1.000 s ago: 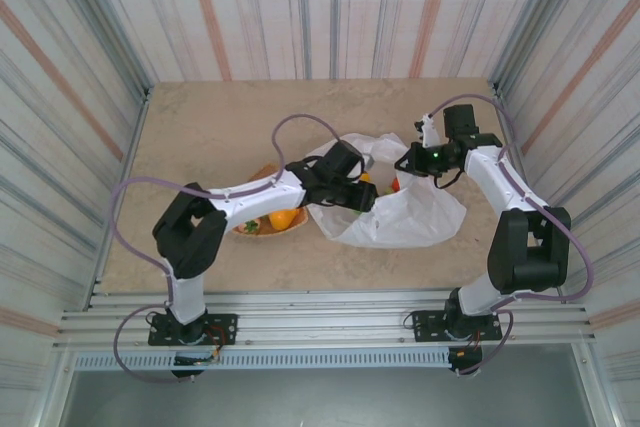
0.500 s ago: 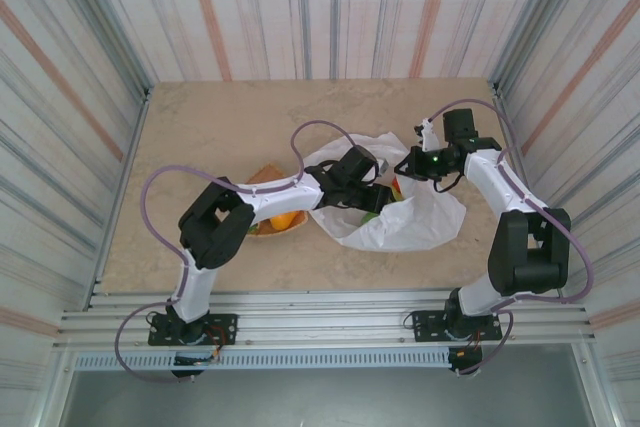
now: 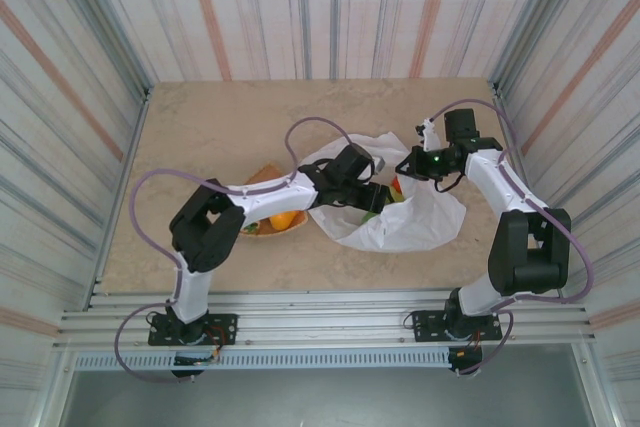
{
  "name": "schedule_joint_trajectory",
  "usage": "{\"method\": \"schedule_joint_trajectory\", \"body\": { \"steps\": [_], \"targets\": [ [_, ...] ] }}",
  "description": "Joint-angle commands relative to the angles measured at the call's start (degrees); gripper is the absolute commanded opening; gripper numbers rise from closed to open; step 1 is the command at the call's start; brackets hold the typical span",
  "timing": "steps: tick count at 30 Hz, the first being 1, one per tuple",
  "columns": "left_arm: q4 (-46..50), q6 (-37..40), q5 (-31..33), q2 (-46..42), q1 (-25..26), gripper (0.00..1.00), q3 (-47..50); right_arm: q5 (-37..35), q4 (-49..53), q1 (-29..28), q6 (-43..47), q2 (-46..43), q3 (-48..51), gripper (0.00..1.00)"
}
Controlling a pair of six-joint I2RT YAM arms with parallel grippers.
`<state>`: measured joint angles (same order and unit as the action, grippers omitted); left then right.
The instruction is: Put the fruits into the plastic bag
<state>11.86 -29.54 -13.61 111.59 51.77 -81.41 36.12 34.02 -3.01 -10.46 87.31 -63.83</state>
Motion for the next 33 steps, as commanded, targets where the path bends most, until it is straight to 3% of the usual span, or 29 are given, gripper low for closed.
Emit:
{"method": "schedule_joint_trajectory", "body": {
  "steps": [1, 10, 17, 23, 33],
  "targets": [
    [4.81, 4.53, 3.72, -8.24, -1.47, 0.81, 3.2, 1.06, 0.52, 0.59, -0.41, -1.29, 0.56, 0.0],
    [15.42, 10.52, 12.17, -20.6, -4.23, 0.81, 9.66, 1.28, 0.52, 1.06, -0.36, -0.66, -0.06, 0.0],
    [17.26, 10.07, 13.61, -30.29, -8.44, 0.82, 15.64, 1.32, 0.52, 1.1, -0.54, -0.71, -0.35, 0.0],
    [20.97, 10.01, 12.79, -36.76, -15.45, 0.82, 18.25, 1.02, 0.52, 0.97, -1.04, -0.54, -0.95, 0.0],
    [38.31, 12.14, 11.56, -42.53, -29.69, 0.83, 19.43, -0.98, -0.18, 0.6, -2.45, -2.01, -1.25, 0.0]
  ]
}}
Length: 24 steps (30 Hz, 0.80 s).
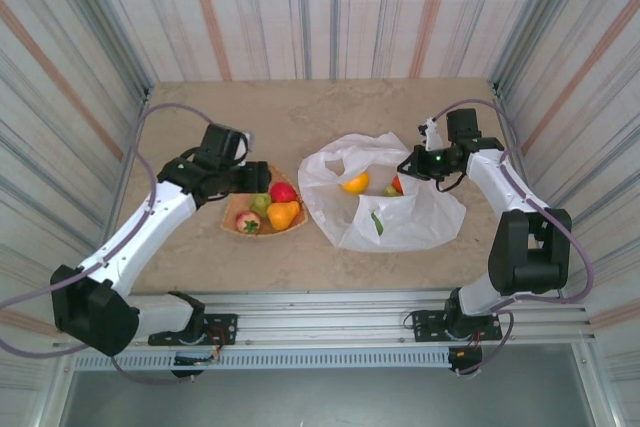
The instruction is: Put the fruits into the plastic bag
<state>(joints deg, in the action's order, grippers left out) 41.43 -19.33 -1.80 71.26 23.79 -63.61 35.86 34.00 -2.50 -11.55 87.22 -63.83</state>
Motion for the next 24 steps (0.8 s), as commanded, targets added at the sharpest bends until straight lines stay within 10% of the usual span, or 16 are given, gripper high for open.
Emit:
{"method": "schedule_joint_trajectory", "body": {
  "steps": [1, 24],
  "targets": [
    [10.01, 2.22, -0.45, -2.41, -2.41, 0.83, 1.98, -0.72, -0.15, 0.03, -1.56, -1.95, -1.31, 0.0],
    [8.21, 0.84, -4.12, 8.68, -3.05, 0.84, 7.95, -1.62, -0.85, -4.53, -3.83, -3.64, -0.72, 0.0]
  ]
}}
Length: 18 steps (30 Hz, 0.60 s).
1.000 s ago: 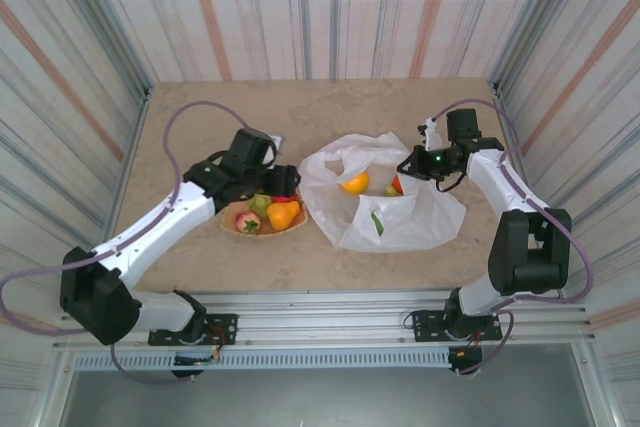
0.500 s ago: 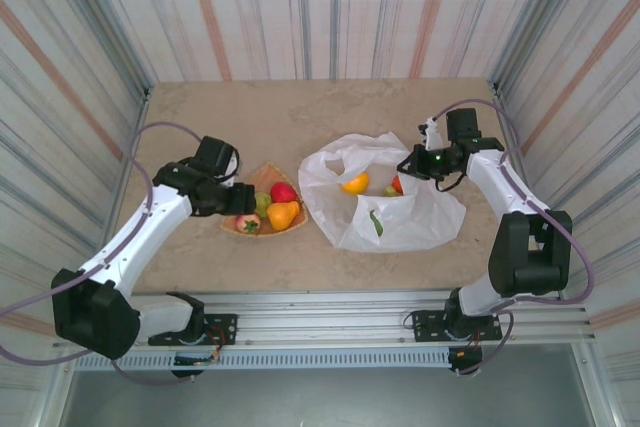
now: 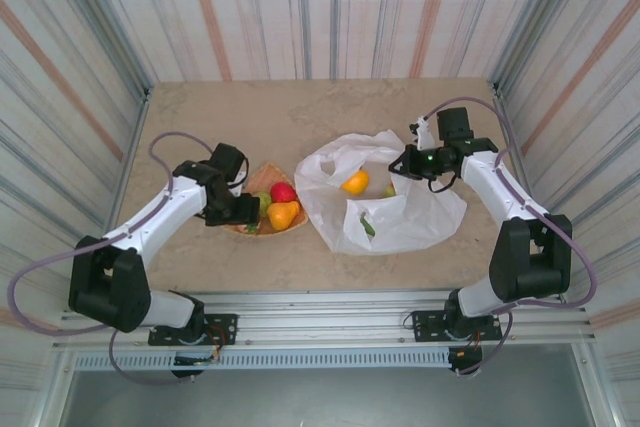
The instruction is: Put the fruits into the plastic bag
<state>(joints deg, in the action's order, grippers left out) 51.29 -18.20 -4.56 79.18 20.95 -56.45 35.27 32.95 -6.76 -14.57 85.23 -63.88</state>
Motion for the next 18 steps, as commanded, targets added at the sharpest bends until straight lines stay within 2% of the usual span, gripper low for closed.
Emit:
{"method": "schedule_joint_trajectory", "body": {
  "steps": [1, 12, 18],
  "targets": [
    [-2.1, -0.47, -1.68, 1.11, -0.22, 0.84, 0.81, -1.16, 0.28, -0.32, -0.81, -1.7, -0.72, 0.0],
    [-6.18, -1.49, -1.09, 3.44, 0.28, 0.83, 2.23, -1.69, 0.56, -0.35, -0.65, -1.66, -0.51, 0.0],
    [-7.23, -1.56, -0.02, 4.23, 0.58, 0.79, 3.45, -1.95, 0.63, -0.37, -0.56, -1.56, -0.46, 0.0]
  ]
}}
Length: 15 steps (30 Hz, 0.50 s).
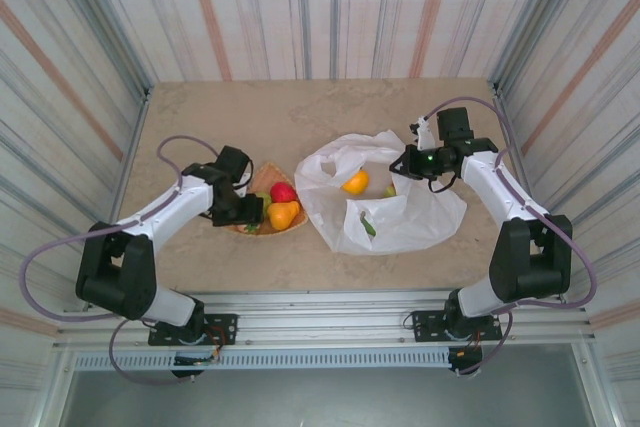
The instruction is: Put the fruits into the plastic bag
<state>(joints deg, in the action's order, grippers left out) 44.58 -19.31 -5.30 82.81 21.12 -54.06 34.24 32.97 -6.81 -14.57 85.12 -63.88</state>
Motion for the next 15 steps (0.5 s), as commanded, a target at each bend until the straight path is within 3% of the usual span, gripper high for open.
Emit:
{"method": "schedule_joint_trajectory", "body": {
  "steps": [1, 15],
  "targets": [
    [-0.8, -0.48, 0.78, 0.74, 0.49, 0.78, 1.35, -0.99, 0.63, -0.39, -0.55, -1.37, -0.46, 0.0],
    [-3.48, -2.11, 2.67, 2.51, 1.05, 0.78, 1.94, -1.53, 0.25, -0.83, -0.55, -0.59, 0.06, 0.0]
  ]
}}
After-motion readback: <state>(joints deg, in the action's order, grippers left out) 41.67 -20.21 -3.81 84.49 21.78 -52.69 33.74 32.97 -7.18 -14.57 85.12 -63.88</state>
